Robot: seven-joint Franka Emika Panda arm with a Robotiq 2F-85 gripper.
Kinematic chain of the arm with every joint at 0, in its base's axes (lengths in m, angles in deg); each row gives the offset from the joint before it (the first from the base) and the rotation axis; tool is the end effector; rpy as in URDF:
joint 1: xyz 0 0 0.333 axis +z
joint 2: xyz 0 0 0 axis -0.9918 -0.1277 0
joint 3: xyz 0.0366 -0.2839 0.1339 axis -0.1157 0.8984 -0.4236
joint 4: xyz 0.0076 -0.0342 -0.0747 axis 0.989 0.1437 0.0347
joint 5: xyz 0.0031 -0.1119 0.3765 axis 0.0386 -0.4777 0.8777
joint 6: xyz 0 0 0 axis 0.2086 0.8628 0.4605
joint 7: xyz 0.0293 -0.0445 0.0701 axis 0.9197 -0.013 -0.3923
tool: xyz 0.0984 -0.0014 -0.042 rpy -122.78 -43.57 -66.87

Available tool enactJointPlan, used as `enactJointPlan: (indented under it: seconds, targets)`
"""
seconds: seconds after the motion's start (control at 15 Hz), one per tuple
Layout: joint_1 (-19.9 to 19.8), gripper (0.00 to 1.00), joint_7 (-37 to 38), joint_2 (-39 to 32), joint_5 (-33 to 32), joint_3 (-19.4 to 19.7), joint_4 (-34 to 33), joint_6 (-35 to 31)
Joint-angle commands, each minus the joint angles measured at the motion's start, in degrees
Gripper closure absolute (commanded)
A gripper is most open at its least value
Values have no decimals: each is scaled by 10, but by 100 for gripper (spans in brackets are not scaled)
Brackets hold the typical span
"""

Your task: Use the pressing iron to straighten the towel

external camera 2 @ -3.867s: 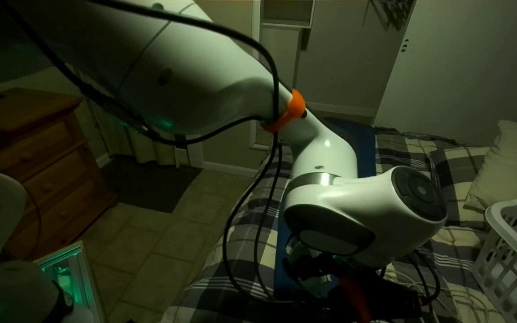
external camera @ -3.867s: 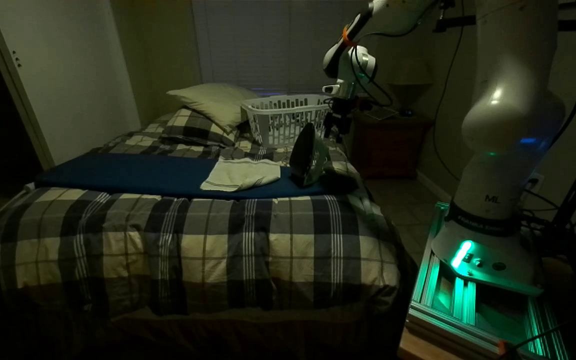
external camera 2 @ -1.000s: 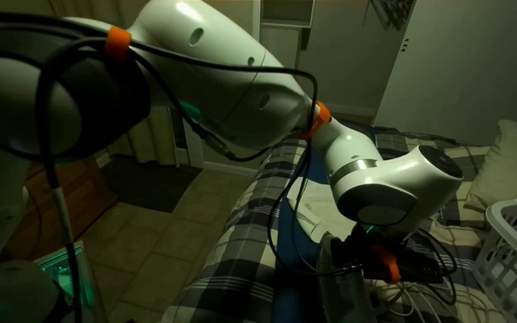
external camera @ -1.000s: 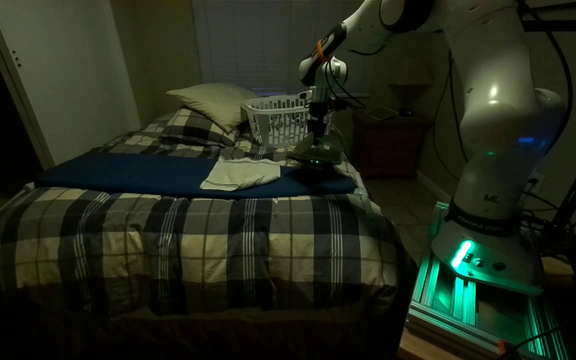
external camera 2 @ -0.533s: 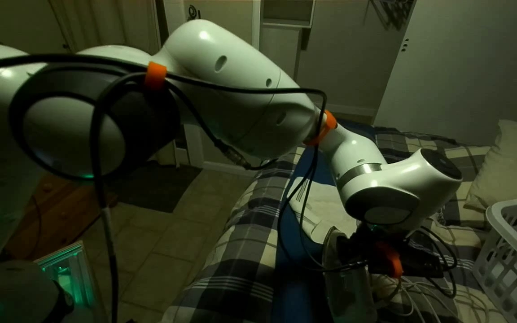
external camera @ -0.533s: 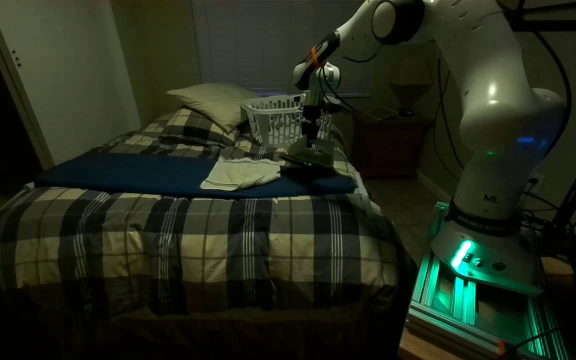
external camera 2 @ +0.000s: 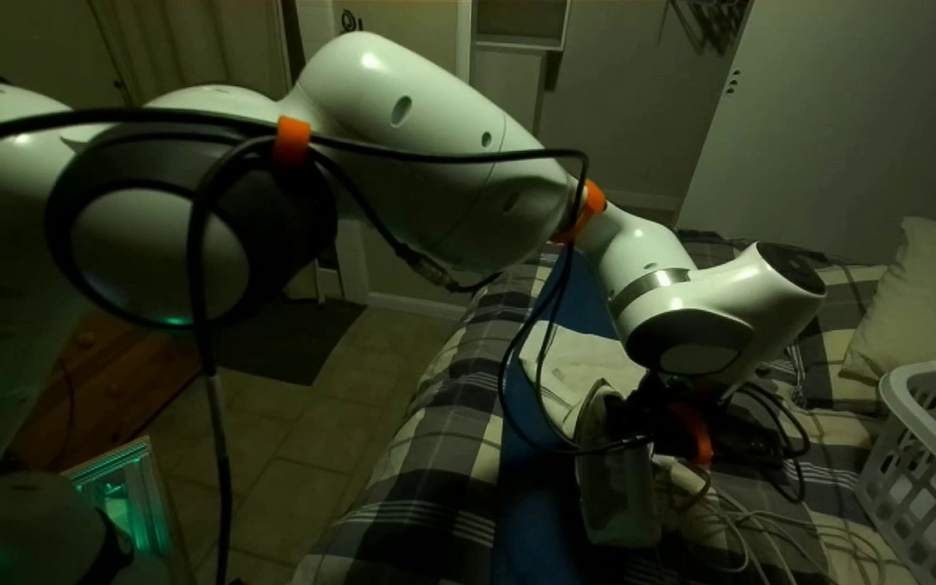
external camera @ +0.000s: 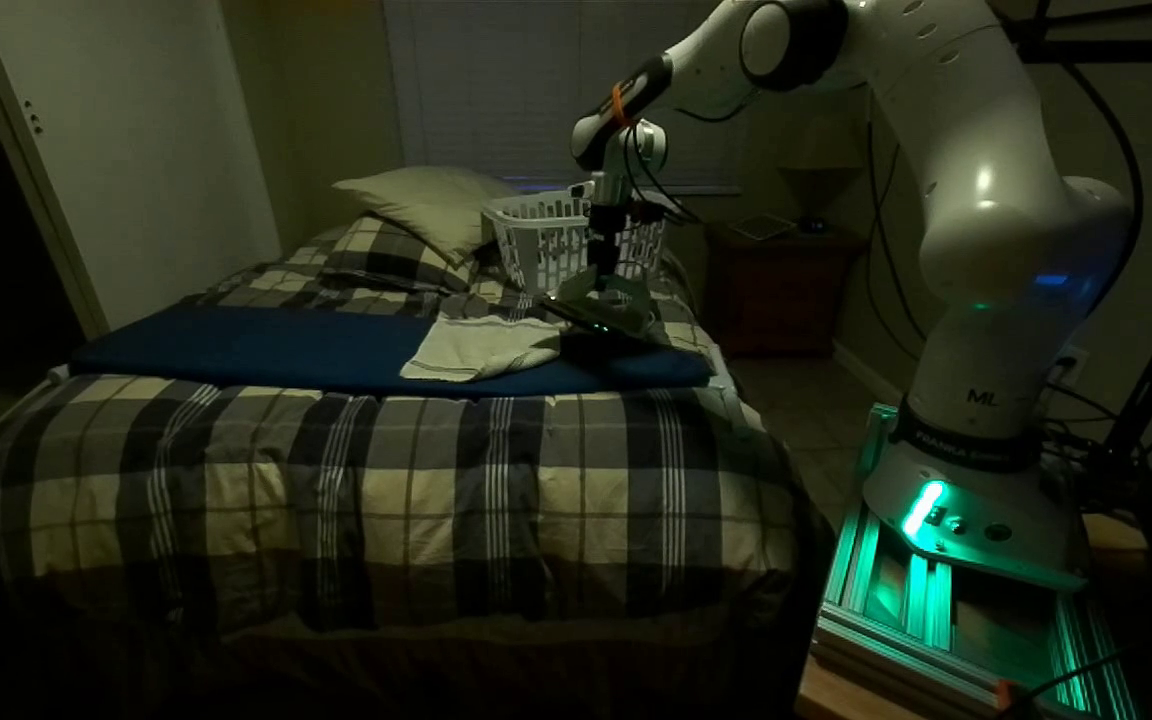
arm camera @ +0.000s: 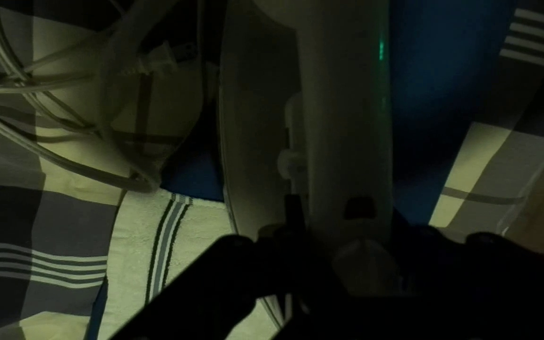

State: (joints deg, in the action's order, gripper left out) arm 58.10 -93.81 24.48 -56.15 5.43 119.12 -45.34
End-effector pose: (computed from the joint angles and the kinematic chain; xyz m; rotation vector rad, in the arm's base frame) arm 0.6394 -0.3147 0.2649 -2.7064 -1.2148 -0.1242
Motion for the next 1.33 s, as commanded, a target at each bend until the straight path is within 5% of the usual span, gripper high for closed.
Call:
enactJointPlan:
  seconds: [0.0,0.33,0.47,0.67,0.73,0.87,1.27]
  targets:
    - [-3,86,30,-15,4,-8,-50,41]
    - [-5,86,47,-48,4,-16,-85,56]
    - [-11,42,41,-61,11,-24,-99,64]
    - [-12,39,40,-70,12,-32,-116,78]
    - [-11,22,39,-69,12,-32,-120,79]
    - [-10,5,36,-66,8,-31,-125,77]
    - [-14,0,18,-61,-2,-27,-103,65]
